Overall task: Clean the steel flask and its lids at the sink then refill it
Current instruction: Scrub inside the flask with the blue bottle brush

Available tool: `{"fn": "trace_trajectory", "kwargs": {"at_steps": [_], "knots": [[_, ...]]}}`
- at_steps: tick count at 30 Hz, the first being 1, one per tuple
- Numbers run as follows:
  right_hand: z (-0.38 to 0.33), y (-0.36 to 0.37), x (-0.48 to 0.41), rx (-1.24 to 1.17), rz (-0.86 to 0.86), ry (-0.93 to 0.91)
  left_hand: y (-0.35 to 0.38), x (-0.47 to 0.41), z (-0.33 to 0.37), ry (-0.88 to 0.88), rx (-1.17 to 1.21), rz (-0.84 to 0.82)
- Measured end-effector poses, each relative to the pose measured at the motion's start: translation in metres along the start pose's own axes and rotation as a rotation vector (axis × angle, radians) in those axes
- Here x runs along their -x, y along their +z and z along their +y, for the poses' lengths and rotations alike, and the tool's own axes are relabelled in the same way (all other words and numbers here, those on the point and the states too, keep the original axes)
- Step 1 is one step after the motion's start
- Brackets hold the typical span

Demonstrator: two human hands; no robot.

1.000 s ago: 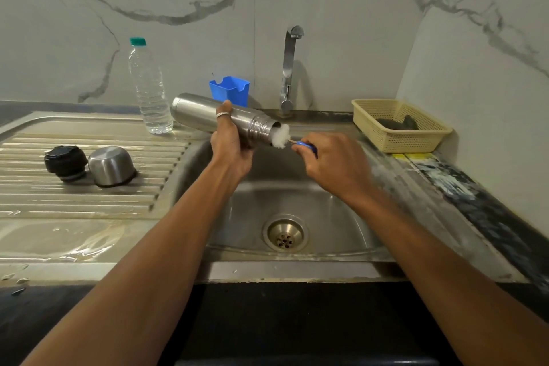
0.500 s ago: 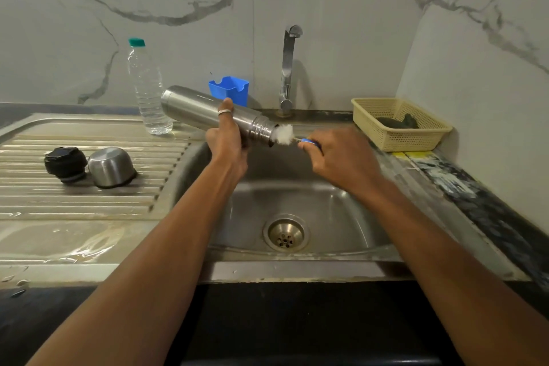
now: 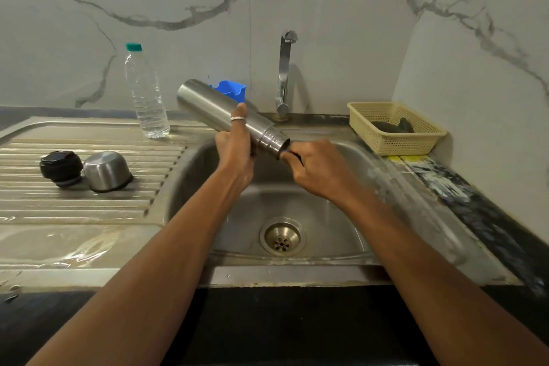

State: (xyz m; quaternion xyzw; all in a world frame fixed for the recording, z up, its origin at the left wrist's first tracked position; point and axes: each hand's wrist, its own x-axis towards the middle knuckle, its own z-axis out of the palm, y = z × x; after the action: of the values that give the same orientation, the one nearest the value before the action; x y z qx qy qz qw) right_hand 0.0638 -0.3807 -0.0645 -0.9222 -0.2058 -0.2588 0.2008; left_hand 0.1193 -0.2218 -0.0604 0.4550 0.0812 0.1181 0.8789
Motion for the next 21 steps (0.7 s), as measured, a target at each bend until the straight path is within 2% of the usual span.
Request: {"fn": "trace_trajectory", "kwargs": {"at_steps": [7, 12, 17, 21], "knots": [[0.021, -0.01, 0.007, -0.072, -0.08, 0.049, -0.016, -0.015, 0.013, 0.009, 0.055, 0.119], [0.002, 0.005, -0.005, -0.111, -0.041, 0.033, -0.004, -0.005, 0.002, 0.025, 0.0, 0.02], [0.026, -0.019, 0.005, -0.093, -0.095, 0.068, -0.014, -0.012, 0.014, 0.01, 0.11, 0.08], [0.006, -0.003, 0.001, -0.101, -0.063, 0.045, -0.006, -0.004, 0.004, 0.01, 0.017, 0.019]]}}
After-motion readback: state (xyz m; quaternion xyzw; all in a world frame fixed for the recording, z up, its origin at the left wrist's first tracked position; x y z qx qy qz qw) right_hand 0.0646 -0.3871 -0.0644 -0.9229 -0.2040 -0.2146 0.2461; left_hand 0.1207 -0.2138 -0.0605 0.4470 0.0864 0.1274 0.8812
